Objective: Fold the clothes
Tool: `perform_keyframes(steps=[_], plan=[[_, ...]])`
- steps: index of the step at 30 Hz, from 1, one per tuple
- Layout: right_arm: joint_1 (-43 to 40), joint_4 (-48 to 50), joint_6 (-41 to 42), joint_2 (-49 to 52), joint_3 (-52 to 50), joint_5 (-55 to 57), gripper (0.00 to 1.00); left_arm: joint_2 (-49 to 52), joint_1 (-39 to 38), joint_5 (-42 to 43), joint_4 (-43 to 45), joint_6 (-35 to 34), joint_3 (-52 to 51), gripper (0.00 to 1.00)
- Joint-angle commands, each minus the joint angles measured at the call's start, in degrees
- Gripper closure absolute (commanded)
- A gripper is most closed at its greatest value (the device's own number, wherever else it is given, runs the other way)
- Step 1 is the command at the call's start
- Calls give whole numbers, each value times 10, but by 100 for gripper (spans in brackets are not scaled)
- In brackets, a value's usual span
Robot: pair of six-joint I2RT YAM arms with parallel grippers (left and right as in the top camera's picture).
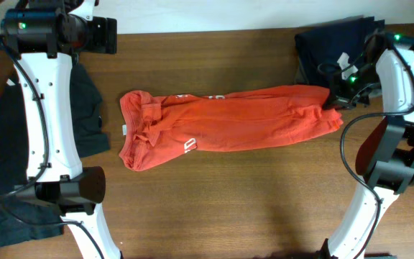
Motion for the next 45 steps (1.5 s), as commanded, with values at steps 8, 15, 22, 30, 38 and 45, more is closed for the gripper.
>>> perform_keyframes(steps=[8,15,22,30,38,45], plan=[[93,-16,-28,-17,38,-43,96,-14,3,7,4,-5,5,13],[235,-14,-26,-17,38,-35,96,-14,3,7,4,-5,5,13],[321,19,4,-15,38,-13,95,-12,3,7,2,-5,5,13],[373,63,26,-14,38,10,34,-11,3,7,1,-4,3,13],[386,64,24,-14,38,13,23,-8,3,7,1,-4,3,13],[362,64,34,-14,38,21,23,11,3,8,-25,-5,3,13]])
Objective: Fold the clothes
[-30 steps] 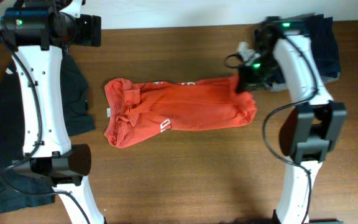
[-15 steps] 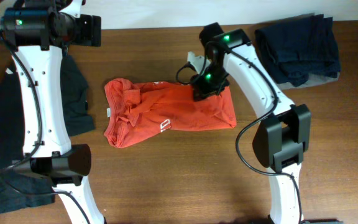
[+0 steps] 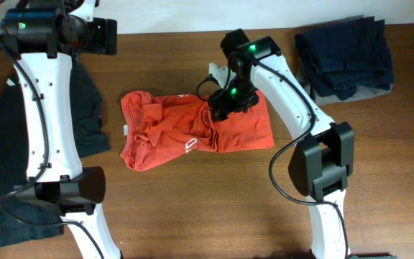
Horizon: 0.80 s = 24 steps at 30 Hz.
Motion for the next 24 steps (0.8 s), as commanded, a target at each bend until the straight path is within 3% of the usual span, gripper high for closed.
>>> perform_keyframes(steps=[1,12,18,24], plan=[[-21,0,18,-13,12,15,23,15,3,12,-18,-5,3,13],[-100,-9,28,-13,12,18,23,126,3,90,-106,29,2,13],[-125,-10,28,-14,12,18,22,205,3,96,-96,78,2,14],[-132,-7,28,-13,12,20,22,259,3,204,-96,152,2,17]])
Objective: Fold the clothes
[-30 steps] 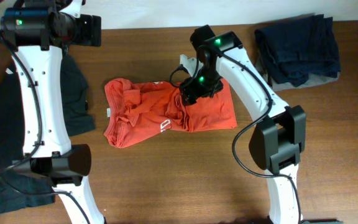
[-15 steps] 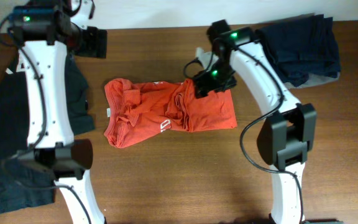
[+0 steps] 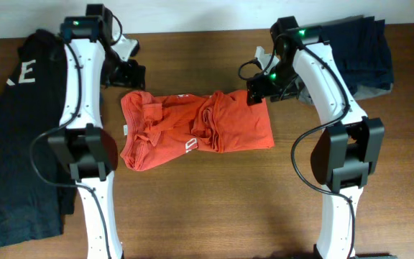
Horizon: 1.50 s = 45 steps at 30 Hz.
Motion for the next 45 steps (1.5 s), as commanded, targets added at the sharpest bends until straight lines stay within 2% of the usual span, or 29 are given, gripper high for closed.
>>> perform_keyframes(steps=[1,3,6,20,24,28,31,32,34,40,43,45], plan=[[-4,2,4,-13,12,5,22,20,2,96,-11,73,3,17],[-4,2,4,-13,12,5,22,23,-3,136,-31,110,3,17],[-4,2,4,-13,12,5,22,22,-11,143,-54,143,3,17],[-4,1,4,-13,12,5,22,51,-69,10,-54,194,3,17],[-4,-2,4,-13,12,5,22,62,-72,-13,-54,193,3,21],[-4,-3,4,-13,12,5,22,63,-72,-35,-54,181,3,36],[-4,-3,4,-13,12,5,22,63,-71,-38,-54,172,3,57],[-4,-3,4,-13,12,5,22,63,-72,-38,-54,172,3,68],[-4,-3,4,-13,12,5,22,63,-72,-40,-54,169,3,97],[-4,-3,4,-13,12,5,22,45,-71,-100,-54,8,3,99],[-4,-3,4,-13,12,5,22,8,-71,-102,-54,-97,3,99],[-4,-3,4,-13,12,5,22,-21,-71,-99,-54,-137,3,99]])
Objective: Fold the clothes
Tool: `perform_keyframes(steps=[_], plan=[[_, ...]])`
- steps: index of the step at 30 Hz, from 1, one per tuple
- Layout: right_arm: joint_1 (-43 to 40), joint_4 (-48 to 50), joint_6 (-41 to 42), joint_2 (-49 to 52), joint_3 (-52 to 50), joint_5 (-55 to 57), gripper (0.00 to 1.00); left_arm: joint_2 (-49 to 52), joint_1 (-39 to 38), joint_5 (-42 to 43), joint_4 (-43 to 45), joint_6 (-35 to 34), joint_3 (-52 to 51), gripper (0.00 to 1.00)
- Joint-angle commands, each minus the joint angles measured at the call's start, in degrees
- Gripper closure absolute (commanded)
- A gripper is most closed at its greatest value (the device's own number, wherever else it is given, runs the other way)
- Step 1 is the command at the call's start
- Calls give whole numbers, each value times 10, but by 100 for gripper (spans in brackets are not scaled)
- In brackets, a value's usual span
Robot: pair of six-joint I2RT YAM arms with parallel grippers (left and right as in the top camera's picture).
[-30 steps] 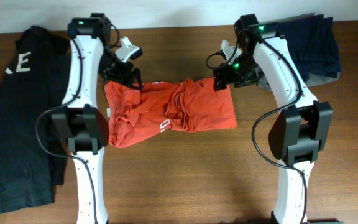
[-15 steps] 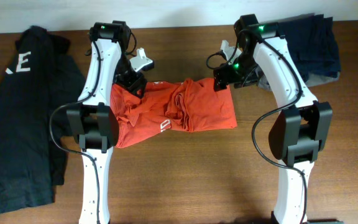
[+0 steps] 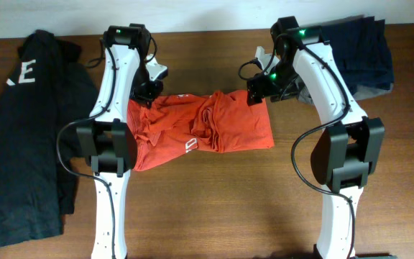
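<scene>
In the overhead view an orange garment (image 3: 221, 129) lies in the middle of the table, folded to about half its length, with bunched layers near its centre. My left gripper (image 3: 148, 92) is down at the garment's upper left corner; its jaws are too small to read. My right gripper (image 3: 256, 95) hangs at the upper right corner of the folded cloth, and its state cannot be read either.
A black T-shirt (image 3: 20, 144) is spread over the table's left side. A pile of dark navy clothes (image 3: 351, 50) sits at the back right, behind the right arm. Bare wooden tabletop (image 3: 214, 208) runs along the front.
My left arm has moved right, from just beyond the garment's upper left to directly over that corner. The right arm and the garment's fold look unchanged.
The orange garment first lay stretched out full length, my right gripper at its right end. Then that end lay folded over the middle with the right gripper there. Later the right gripper stood at the new upper right corner, and the left arm came in to the upper left.
</scene>
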Motion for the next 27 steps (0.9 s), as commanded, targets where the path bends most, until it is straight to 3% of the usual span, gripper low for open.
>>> perform_keyframes(steps=[1,13,21,27], plan=[[-4,-2,5,-13,12,5,22,-89,3,-10,-1,-143,3,100],[-4,-15,5,-13,12,45,21,-146,3,32,-1,-193,-33,99],[-4,-9,5,-13,12,50,20,-207,-11,32,-1,-147,-233,99],[-4,-1,5,-13,12,50,19,-217,-43,23,2,-105,-318,99]])
